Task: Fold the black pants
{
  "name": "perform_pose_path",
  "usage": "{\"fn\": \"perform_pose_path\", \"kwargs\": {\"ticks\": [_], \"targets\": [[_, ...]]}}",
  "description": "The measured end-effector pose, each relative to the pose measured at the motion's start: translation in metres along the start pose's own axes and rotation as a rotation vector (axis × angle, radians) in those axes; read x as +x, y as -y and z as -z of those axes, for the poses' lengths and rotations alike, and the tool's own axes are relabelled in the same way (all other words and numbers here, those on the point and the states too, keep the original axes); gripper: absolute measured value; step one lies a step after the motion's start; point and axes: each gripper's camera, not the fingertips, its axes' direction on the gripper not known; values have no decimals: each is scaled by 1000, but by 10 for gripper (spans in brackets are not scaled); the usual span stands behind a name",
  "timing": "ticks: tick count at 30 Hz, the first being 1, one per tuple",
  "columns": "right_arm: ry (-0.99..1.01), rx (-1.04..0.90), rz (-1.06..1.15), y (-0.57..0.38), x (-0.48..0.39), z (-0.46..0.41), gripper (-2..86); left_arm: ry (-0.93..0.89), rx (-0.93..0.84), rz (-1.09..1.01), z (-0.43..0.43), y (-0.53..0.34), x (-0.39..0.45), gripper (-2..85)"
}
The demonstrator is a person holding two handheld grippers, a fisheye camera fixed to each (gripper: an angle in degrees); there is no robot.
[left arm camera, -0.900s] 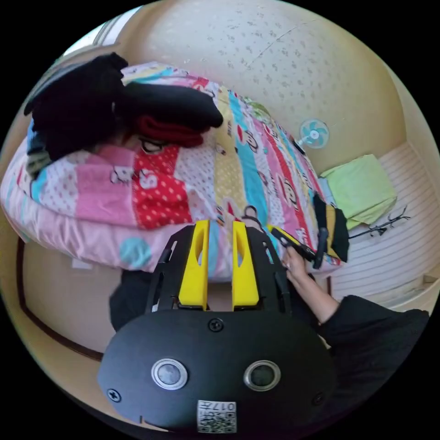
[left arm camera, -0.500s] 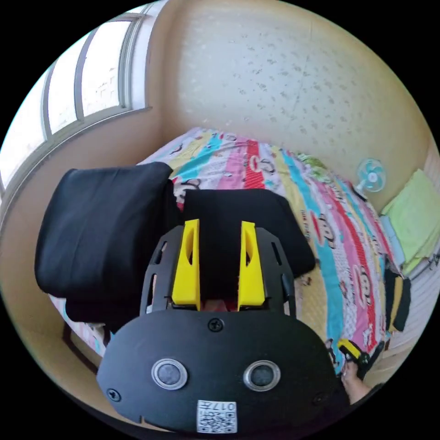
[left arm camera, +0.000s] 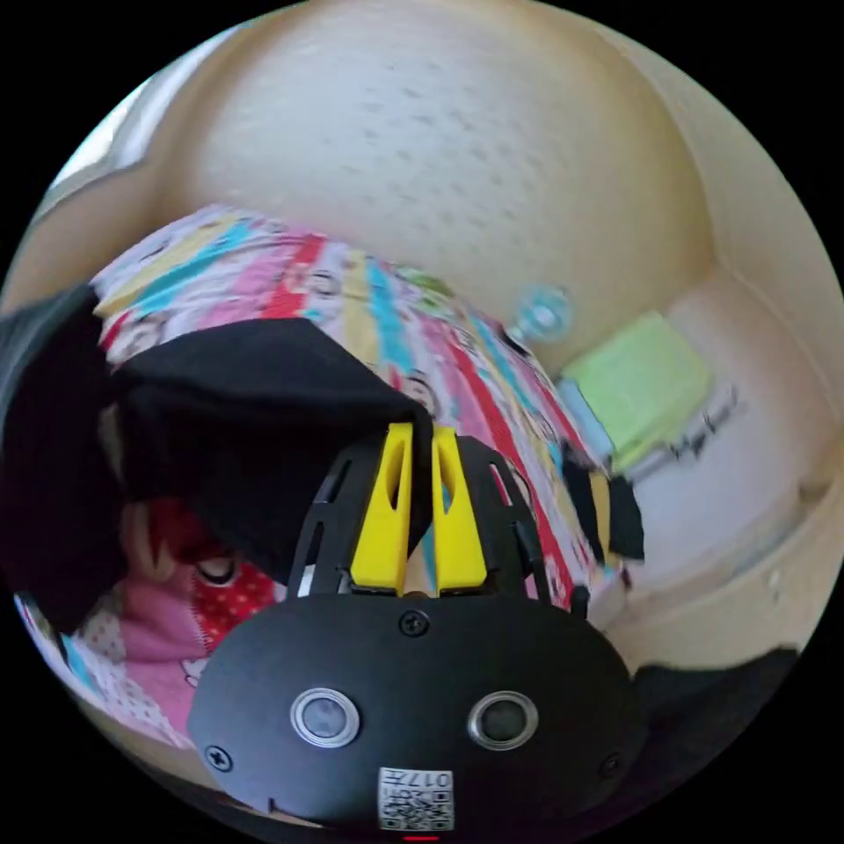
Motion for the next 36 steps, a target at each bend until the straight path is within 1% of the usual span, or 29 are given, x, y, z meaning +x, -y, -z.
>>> {"fn": "perform_pose_path", "kwargs": {"ticks": [1, 2, 3, 4, 7, 8, 11, 13, 14, 15, 16, 17, 18, 19, 20, 21, 23, 24, 26, 27, 28, 29, 30, 31, 32, 33, 34, 35, 36], "targets": [[10, 1, -1, 1, -3, 1, 19, -65, -52, -112, -15, -15, 42, 29], [21, 7, 4, 0, -7, 5, 19, -157, -88, -179, -23, -24, 60, 26], [21, 10, 3, 0, -9, 7, 18, -255, -191, -235, -42, -45, 90, 22], [26, 15, -3, -3, -14, 14, 17, -299, -276, -290, -54, -70, 113, 18], [6, 15, 24, -22, -28, 44, 14, -330, -325, -373, -48, -137, 134, 13], [-49, 13, 29, -35, -32, 57, 13, -312, -320, -354, -44, -148, 131, 14], [-160, 44, 52, -61, -41, 90, 14, -167, -324, -145, -19, -191, 81, 28], [-239, 78, 5, -65, -51, 114, 18, -72, -283, 102, 16, -212, 20, 28], [-282, 128, -10, -64, -64, 131, 21, -69, -251, 173, 27, -217, 3, 25], [-304, 163, -13, -62, -72, 140, 23, -120, -174, 292, 50, -226, -28, 18], [-344, 255, -7, -59, -93, 158, 29, -203, -92, 396, 70, -235, -59, 9], [-346, 370, 39, -55, -119, 175, 37, -249, -58, 443, 79, -240, -74, 8], [-326, 422, 85, -52, -134, 181, 42, -325, -2, 519, 94, -248, -99, 5], [-266, 484, 190, -43, -166, 188, 53, -364, 46, 573, 108, -254, -118, 6], [-195, 490, 315, -28, -198, 186, 70, -371, 68, 589, 115, -257, -125, 7], [-162, 468, 378, -19, -214, 180, 78, -376, 106, 608, 129, -260, -136, 14], [-117, 261, 562, 27, -271, 129, 117, -413, 157, 618, 146, -262, -147, 28], [-124, 193, 593, 38, -281, 110, 126, -464, 188, 625, 154, -264, -152, 34], [-232, -136, 661, 73, -306, 11, 151, -558, 229, 629, 161, -265, -158, 38], [-310, -196, 672, 77, -308, -14, 151, -603, 245, 630, 165, -266, -160, 39], [-471, -228, 759, 75, -313, -50, 149, -614, 251, 624, 169, -266, -161, 39], [-555, -221, 829, 72, -317, -66, 137, -607, 251, 620, 171, -266, -162, 39], [-564, -223, 831, 74, -320, -66, 132, -579, 245, 618, 174, -266, -163, 40], [-542, -250, 800, 84, -324, -56, 81, -572, 234, 617, 175, -265, -164, 40], [-490, -192, 739, 94, -325, -27, 52, -579, 230, 615, 175, -265, -165, 40], [-449, -127, 708, 98, -324, -6, 48, -604, 229, 610, 175, -265, -166, 40], [-414, 6, 651, 105, -316, 37, 42, -615, 232, 613, 174, -266, -168, 40], [-430, 132, 597, 111, -302, 80, 37, -614, 229, 618, 173, -266, -169, 41], [-442, 191, 564, 114, -292, 103, 36, -610, 218, 627, 170, -265, -170, 41]]}}
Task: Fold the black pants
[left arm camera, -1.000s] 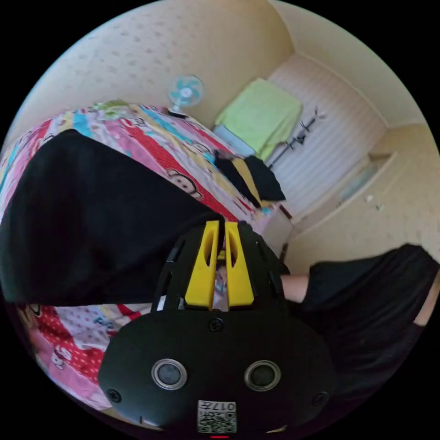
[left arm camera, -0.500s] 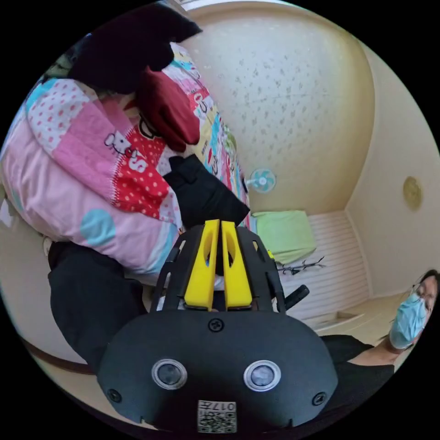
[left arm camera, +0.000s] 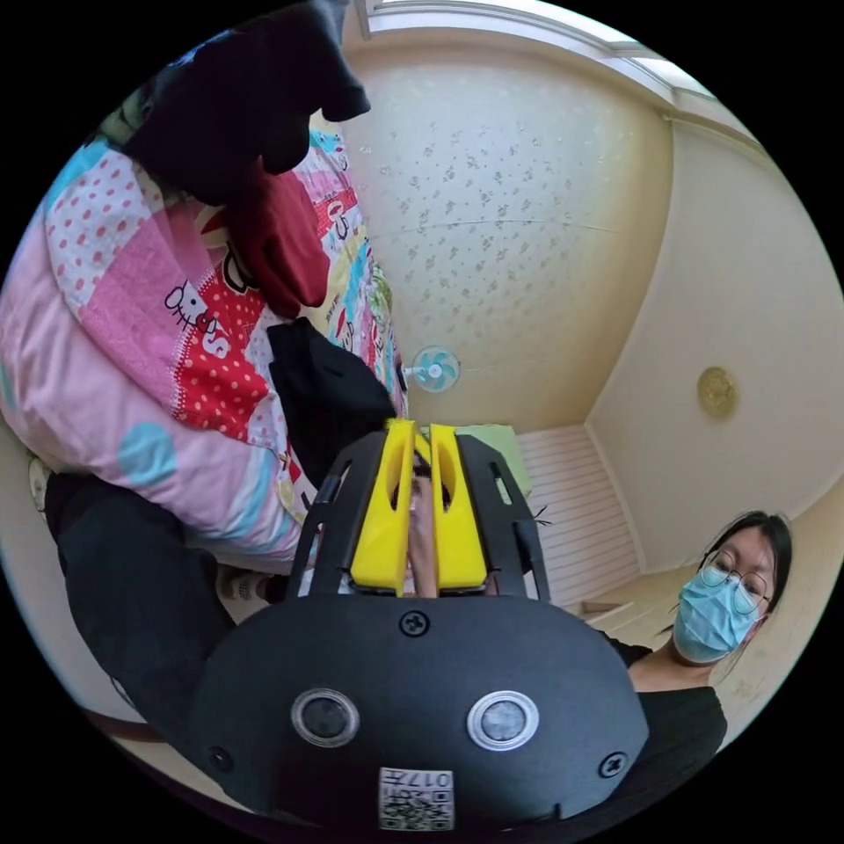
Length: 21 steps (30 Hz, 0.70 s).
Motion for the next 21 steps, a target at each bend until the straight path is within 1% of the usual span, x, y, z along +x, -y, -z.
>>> {"fn": "perform_pose_path", "kwargs": {"ticks": [2, 3, 5, 6, 7, 8, 9, 10, 11, 12, 13, 14, 15, 16, 17, 19, 20, 21], "targets": [[-76, 117, -200, -18, 85, 51, 31, 5, -14, 1, -6, 2, -2, 41], [-78, 129, -258, -26, 108, 59, 30, 5, -27, 2, -13, 3, -2, 43], [-71, 130, -484, -71, 195, 70, 28, 8, -48, 1, -24, 3, -2, 44], [-91, 101, -526, -84, 213, 66, 27, 15, -61, 2, -32, 3, -2, 45], [-152, -22, -603, -111, 246, 49, 26, 24, -74, 7, -41, 2, -3, 46], [-228, -191, -647, -140, 270, 21, 25, 28, -82, 11, -46, 1, -3, 47], [-267, -277, -663, -157, 280, 5, 25, 30, -104, 19, -58, -1, -4, 48], [-302, -441, -686, -193, 296, -28, 24, 35, -128, 26, -70, -2, -5, 50], [-250, -529, -732, -231, 306, -50, 24, 40, -143, 28, -77, -3, -5, 51], [-206, -533, -770, -249, 310, -55, 24, 63, -180, 22, -91, -6, -4, 54], [-92, -482, -826, -280, 315, -54, 24, 105, -227, 0, -106, -8, 0, 60], [1, -386, -873, -306, 318, -44, 25, 132, -251, -19, -114, -10, 3, 65], [31, -337, -894, -318, 319, -37, 27, 198, -304, -73, -131, -13, 11, 76], [87, -248, -919, -340, 323, -23, 35, 268, -365, -136, -151, -16, 21, 88], [140, -185, -913, -357, 326, -11, 46, 303, -395, -171, -161, -18, 26, 97], [201, -134, -897, -379, 331, 1, 70, 406, -505, -337, -206, -23, 52, 123], [228, -132, -888, -391, 336, 5, 82, 424, -534, -383, -219, -24, 59, 127], [239, -134, -874, -397, 338, 6, 88, 470, -580, -474, -243, -27, 73, 142]]}}
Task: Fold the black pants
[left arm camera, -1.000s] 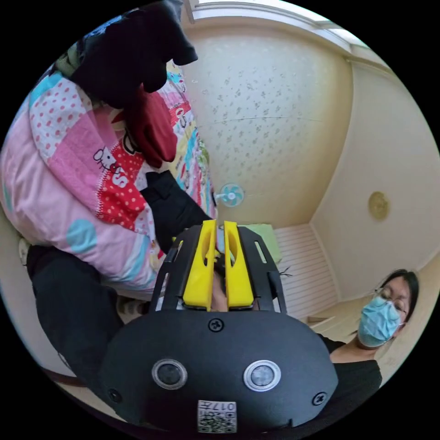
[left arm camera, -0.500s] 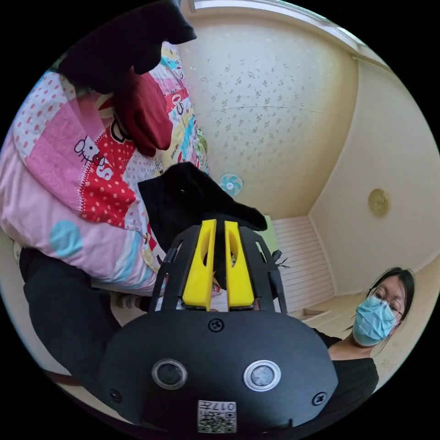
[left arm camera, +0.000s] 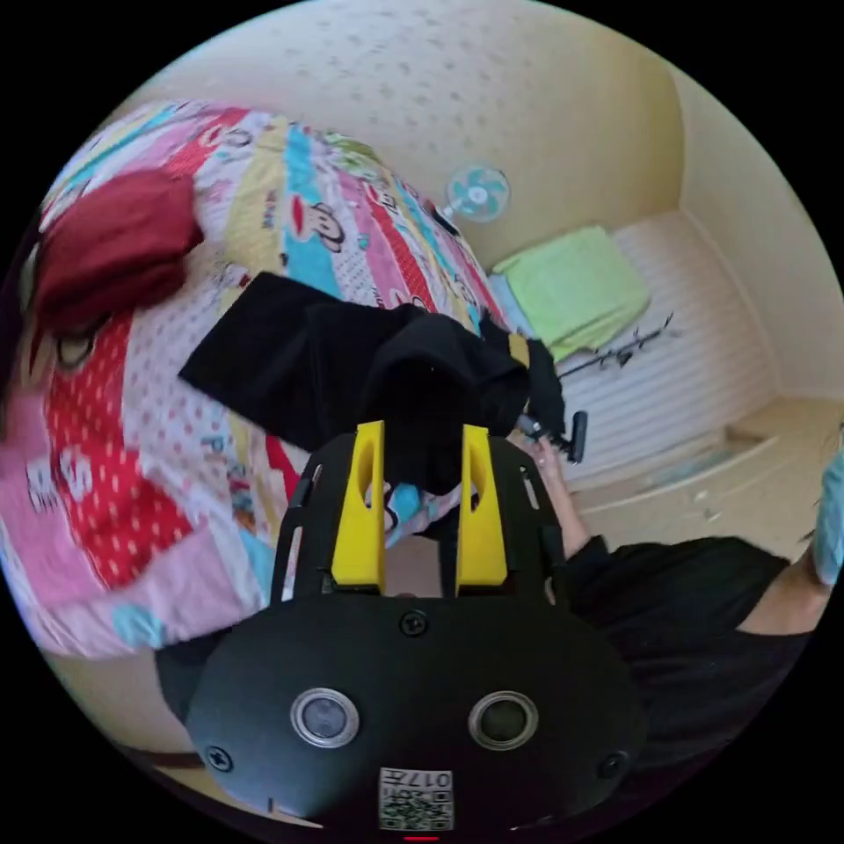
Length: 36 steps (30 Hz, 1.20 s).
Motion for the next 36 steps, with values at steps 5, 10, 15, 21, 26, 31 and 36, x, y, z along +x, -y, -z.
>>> {"fn": "perform_pose_path", "kwargs": {"ticks": [5, 10, 15, 21, 26, 31, 36], "targets": [[-98, -47, 72, -18, 35, 11, 101, 426, -131, -335, -56, 43, 71, 178], [-68, -6, 142, -32, 52, 29, 103, 677, -137, -759, -101, 34, 154, 84], [79, 52, 79, -40, 72, 45, 115, 578, -78, -722, -96, 49, 176, 12], [404, 162, 204, -83, 76, 76, 166, -117, 274, -511, 25, 55, 171, 0], [485, 125, 198, -130, 61, 83, 163, -241, 392, -582, 85, 36, 232, -2], [336, 202, 290, -165, 14, 126, 201, -316, 532, -694, 156, 14, 305, -5], [176, 438, 408, -187, -55, 193, 228, -343, 610, -777, 223, -12, 357, -6]]}}
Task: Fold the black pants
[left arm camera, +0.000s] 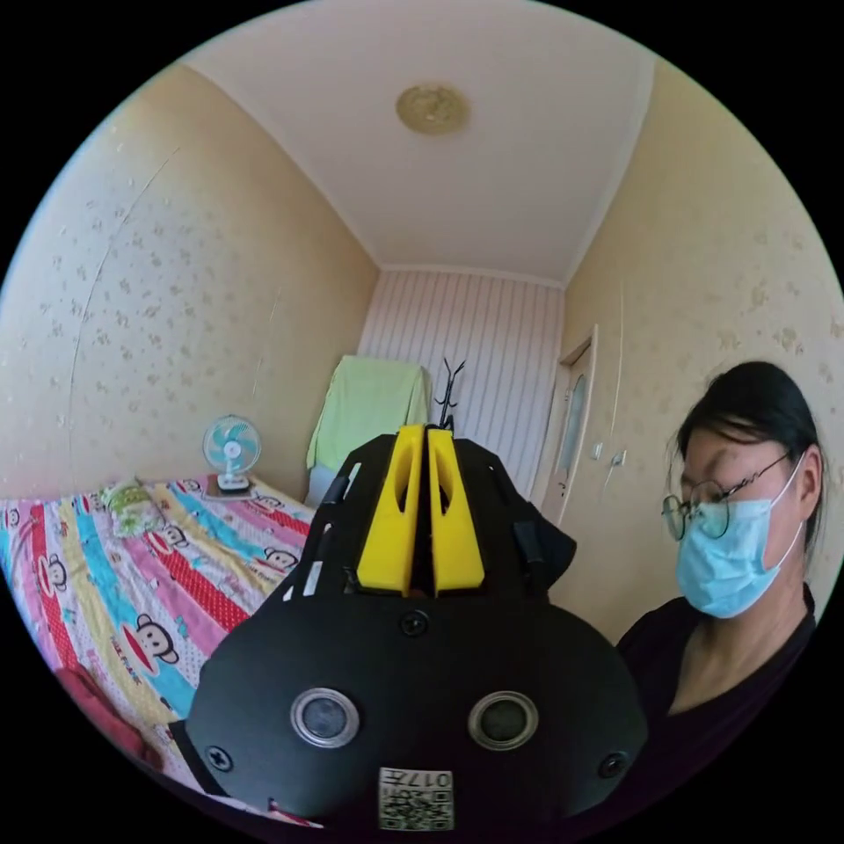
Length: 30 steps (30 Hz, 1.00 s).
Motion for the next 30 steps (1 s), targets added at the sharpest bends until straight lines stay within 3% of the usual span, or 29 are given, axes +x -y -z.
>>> {"fn": "perform_pose_path", "kwargs": {"ticks": [2, 5, 8, 13, 17, 21, 24, 26, 28, 30], "targets": [[-50, 178, 82, 30, -44, 33, 239, -20, 46, -23, 21, 13, 22, -6], [-47, 387, 252, 76, -99, 91, 227, 87, 174, -33, 77, 25, 54, -6], [66, 605, 451, 117, -138, 146, 70, 211, 316, -40, 151, 31, 80, -6], [100, 663, 544, 229, -180, 192, 35, 339, 519, -34, 270, 52, 115, -6], [144, 547, 599, 340, -207, 193, 40, 427, 550, -3, 310, 81, 108, -5], [160, 412, 552, 424, -202, 147, 38, 572, 493, 71, 311, 113, 48, -6], [48, 312, 452, 511, -167, 44, 45, 752, 442, 191, 279, 145, -52, -7], [5, 54, 216, 602, -101, -86, 67, 963, 461, 237, 255, 168, -131, -7], [-36, -119, 63, 619, -40, -173, 78, 1185, 111, 378, 213, 176, -254, -3], [-147, -126, -51, 589, 7, -221, 79, 1208, -94, 474, 187, 144, -322, 2]]}}
